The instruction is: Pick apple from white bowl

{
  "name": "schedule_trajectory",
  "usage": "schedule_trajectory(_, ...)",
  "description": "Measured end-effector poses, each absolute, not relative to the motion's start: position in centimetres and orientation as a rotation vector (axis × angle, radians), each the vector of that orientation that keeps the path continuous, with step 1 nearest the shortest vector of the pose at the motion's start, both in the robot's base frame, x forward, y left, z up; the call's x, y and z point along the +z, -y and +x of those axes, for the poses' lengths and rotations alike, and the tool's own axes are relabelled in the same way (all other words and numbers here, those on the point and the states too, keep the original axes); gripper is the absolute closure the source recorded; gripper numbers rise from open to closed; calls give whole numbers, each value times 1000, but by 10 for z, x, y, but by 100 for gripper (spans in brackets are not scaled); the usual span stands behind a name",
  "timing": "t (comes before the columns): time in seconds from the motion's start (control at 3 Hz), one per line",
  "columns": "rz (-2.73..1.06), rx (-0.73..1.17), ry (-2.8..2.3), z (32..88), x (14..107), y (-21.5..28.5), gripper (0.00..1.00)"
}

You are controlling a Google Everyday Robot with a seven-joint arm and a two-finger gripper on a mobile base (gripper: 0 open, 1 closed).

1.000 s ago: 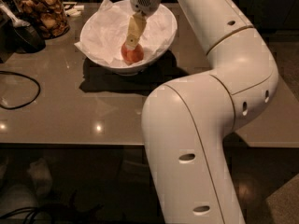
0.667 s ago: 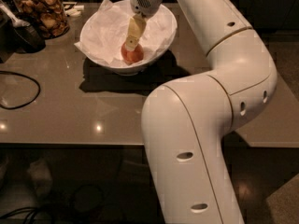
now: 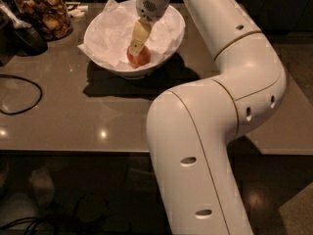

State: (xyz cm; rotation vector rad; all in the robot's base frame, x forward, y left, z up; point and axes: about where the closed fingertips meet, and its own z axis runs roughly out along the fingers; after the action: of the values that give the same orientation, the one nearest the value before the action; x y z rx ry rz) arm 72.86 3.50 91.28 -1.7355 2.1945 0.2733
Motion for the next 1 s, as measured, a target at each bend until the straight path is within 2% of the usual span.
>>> schedule_trajectory(1.0, -1722, 328, -2237, 734, 891, -43, 31)
